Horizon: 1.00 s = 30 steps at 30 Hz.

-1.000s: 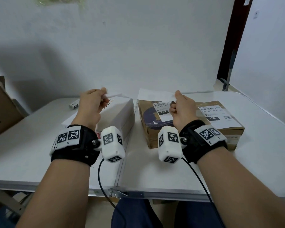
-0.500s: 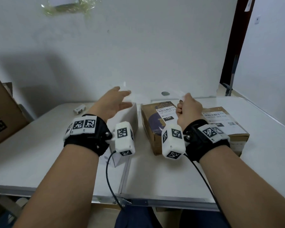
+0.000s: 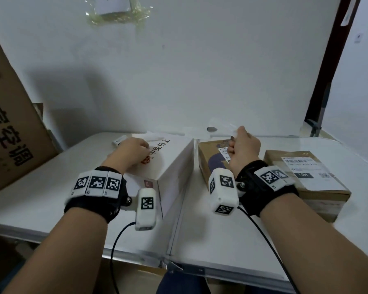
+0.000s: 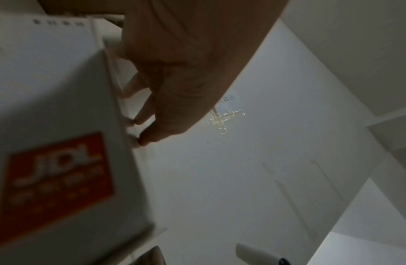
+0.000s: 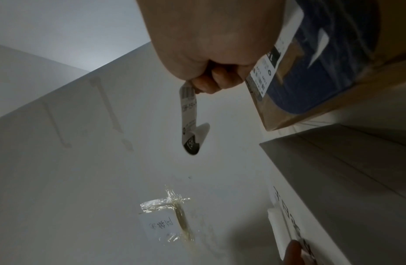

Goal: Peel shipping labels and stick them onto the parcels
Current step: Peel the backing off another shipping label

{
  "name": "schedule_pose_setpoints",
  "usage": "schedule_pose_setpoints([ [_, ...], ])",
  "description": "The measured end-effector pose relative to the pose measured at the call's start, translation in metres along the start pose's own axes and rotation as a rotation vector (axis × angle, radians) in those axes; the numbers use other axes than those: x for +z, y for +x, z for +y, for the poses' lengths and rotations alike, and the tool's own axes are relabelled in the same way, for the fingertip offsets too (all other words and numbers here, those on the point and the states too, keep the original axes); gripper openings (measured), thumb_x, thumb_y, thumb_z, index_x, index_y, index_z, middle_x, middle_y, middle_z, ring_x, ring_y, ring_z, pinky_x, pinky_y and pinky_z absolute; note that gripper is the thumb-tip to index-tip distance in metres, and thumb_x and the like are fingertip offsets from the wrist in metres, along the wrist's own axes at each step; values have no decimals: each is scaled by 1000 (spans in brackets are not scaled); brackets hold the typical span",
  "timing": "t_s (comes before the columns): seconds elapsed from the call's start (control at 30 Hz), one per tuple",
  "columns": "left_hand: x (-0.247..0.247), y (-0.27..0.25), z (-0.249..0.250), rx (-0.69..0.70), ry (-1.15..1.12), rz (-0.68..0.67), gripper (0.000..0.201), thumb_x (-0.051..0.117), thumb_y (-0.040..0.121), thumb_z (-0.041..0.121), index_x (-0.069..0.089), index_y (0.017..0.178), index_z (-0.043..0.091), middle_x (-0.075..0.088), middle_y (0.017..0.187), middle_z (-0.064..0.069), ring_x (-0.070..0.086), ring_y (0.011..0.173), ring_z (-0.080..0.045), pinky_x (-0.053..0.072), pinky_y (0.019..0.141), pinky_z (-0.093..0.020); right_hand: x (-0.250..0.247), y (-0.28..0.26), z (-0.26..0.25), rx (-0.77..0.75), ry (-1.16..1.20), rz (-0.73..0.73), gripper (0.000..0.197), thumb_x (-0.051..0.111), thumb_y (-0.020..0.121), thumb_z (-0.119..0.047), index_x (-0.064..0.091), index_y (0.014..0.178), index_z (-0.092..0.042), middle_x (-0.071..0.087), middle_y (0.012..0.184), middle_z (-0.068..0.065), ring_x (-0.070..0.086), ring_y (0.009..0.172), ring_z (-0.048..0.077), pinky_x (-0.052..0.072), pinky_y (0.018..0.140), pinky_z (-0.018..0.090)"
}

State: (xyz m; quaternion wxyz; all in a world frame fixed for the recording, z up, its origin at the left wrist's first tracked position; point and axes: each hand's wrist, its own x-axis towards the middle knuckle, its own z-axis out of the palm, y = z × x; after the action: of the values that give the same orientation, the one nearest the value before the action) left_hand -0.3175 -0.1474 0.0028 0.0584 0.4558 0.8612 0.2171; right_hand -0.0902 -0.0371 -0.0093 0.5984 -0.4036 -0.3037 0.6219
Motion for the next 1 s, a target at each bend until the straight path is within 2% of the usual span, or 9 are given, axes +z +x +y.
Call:
schedule_pose_setpoints([
  [0.1, -2, -4, -6, 29, 73, -43, 35, 45, 97, 34, 56, 130, 28, 55, 137, -9, 56, 115, -27, 41, 86, -30, 13, -2, 5, -13, -35, -13, 33, 46, 94, -19, 44, 61, -14, 42, 53, 1, 32, 35, 9, 24, 35, 19],
  [0.27, -6, -15, -5, 75, 159, -97, 43, 47, 96, 42, 51, 136, 27, 46, 145, -9, 45, 129, -29, 35, 99, -31, 30, -7, 11, -41, -86, -41, 32, 45, 95, -20, 43, 63, -16, 42, 54, 1, 33, 34, 8, 22, 36, 17],
  [0.47, -13, -23, -4, 134, 162, -170, 55, 61, 82, 57, 54, 130, 30, 44, 139, -6, 51, 117, -28, 38, 86, -34, 34, -11, 12, -30, -98, -62, 32, 45, 96, -21, 46, 65, -15, 44, 57, 1, 35, 40, 9, 23, 34, 16],
  [0.57, -15, -21, -4, 118, 177, -199, 55, 56, 81, 65, 53, 127, 34, 44, 137, -3, 49, 118, -27, 40, 96, -39, 35, -14, 8, -23, -83, -70, 31, 46, 97, -20, 45, 66, -15, 43, 58, 1, 34, 39, 8, 22, 34, 17],
  [0.63, -15, -18, -4, 94, 128, -168, 50, 53, 85, 62, 56, 124, 32, 47, 136, -2, 48, 118, -26, 40, 99, -39, 36, -16, 6, -30, -100, -75, 32, 46, 96, -20, 45, 65, -15, 43, 59, 1, 33, 40, 9, 22, 34, 16],
  [0.73, -15, -13, -4, 37, 68, -158, 47, 49, 92, 52, 51, 134, 30, 49, 132, 0, 51, 110, -26, 44, 91, -33, 38, -19, 7, -37, -132, -94, 33, 46, 96, -20, 46, 64, -14, 44, 58, 1, 34, 36, 7, 23, 33, 14],
  [0.83, -17, -9, -5, 45, 177, -162, 48, 37, 99, 39, 38, 145, 25, 38, 150, -8, 40, 132, -30, 33, 102, -34, 39, -22, 7, -22, -127, -116, 33, 46, 96, -19, 47, 64, -13, 43, 57, 2, 35, 30, 5, 25, 32, 11],
  [0.9, -19, -7, -8, 63, 242, -183, 48, 36, 100, 40, 37, 146, 25, 37, 152, -9, 35, 137, -31, 28, 107, -35, 39, -21, 8, -24, -132, -118, 33, 46, 96, -19, 47, 64, -13, 43, 58, 3, 35, 29, 5, 25, 32, 11],
  [1.0, -18, -1, -14, 69, 256, -207, 48, 44, 95, 47, 44, 139, 29, 46, 141, -11, 45, 125, -31, 41, 92, -35, 39, -18, 10, -40, -152, -108, 32, 46, 96, -19, 47, 65, -13, 45, 58, 3, 35, 27, 4, 24, 33, 13],
])
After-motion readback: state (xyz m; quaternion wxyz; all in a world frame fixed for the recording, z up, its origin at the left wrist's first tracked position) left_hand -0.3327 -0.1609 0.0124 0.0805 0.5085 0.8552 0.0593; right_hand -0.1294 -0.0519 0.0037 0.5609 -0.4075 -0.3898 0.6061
